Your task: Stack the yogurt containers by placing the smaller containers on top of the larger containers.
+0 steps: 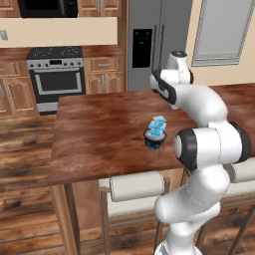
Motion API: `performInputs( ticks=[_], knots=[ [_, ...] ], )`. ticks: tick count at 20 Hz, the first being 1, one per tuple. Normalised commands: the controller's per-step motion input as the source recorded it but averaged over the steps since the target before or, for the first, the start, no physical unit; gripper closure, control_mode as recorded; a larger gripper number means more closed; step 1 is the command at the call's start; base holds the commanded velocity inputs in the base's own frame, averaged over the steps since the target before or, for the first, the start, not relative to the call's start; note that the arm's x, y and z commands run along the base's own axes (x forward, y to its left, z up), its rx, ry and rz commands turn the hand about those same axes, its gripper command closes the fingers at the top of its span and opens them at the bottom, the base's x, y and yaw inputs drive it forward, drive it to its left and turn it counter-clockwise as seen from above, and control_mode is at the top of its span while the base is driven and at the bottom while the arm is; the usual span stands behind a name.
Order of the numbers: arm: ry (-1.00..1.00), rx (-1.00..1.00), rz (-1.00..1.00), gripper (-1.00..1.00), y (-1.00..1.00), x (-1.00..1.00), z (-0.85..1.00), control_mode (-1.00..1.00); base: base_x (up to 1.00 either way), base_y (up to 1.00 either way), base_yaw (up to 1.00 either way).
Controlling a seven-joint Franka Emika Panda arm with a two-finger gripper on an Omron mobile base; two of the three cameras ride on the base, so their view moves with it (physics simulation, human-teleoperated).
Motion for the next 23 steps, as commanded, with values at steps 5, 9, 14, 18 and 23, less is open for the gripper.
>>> performInputs(
  ticks=[5, 9, 14, 18, 23],
  knots=[
    [-0.06, 0.00, 0.00, -1.00, -0.03, -0.97, 0.51, -1.00, 0.00, 0.00, 0.00],
    [-0.15, -0.02, 0.06, -1.00, 0.00, -0.95, 0.37, -1.00, 0.00, 0.00, 0.00],
    [-0.26, -0.04, 0.07, -1.00, 0.01, -0.85, 0.14, -1.00, 0.00, 0.00, 0.00],
    [-0.29, 0.00, 0.04, -1.00, -0.04, -0.97, -0.04, -1.00, 0.00, 0.00, 0.00],
    [-0.28, 0.05, 0.02, -1.00, 0.00, -1.00, -0.12, -1.00, 0.00, 0.00, 0.00]
  ],
)
